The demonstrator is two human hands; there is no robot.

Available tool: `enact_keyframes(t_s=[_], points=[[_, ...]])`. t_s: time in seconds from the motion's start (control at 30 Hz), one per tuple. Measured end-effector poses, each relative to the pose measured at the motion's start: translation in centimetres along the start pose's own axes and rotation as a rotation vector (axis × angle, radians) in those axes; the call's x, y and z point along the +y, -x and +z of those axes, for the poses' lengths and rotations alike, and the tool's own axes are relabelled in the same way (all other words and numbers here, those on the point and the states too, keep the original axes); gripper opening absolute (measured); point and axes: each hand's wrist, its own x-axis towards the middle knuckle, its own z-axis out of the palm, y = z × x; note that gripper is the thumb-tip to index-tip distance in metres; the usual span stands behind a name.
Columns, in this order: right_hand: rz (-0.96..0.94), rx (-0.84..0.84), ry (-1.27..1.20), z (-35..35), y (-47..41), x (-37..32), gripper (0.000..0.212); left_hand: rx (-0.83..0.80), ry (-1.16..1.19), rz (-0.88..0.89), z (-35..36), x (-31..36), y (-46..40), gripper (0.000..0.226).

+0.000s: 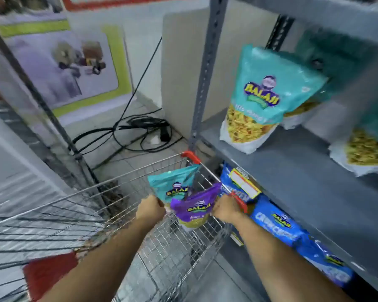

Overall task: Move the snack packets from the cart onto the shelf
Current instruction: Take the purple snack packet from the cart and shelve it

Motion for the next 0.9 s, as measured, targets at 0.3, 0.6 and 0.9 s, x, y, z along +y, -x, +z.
enact_keyframes(t_s=[0.3, 0.6, 0.9], points=[[0.142, -0.129, -0.318, 6.1, -8.1, 2.2, 0.053, -0.318, 0.546, 0.215, 9.1, -1.4, -3.7, 0.037], [-0.088, -0.117, -0.536, 6.3, -8.6, 1.7, 0.022, -0.096, 0.714, -0.002, 8.9, -0.2, -4.3, 0.052], [-0.164, -0.111, -0.976, -2.3, -2.5, -2.9, 0.037, -0.163, 0.499, 0.155, -4.3, 5.1, -1.7, 0.091]])
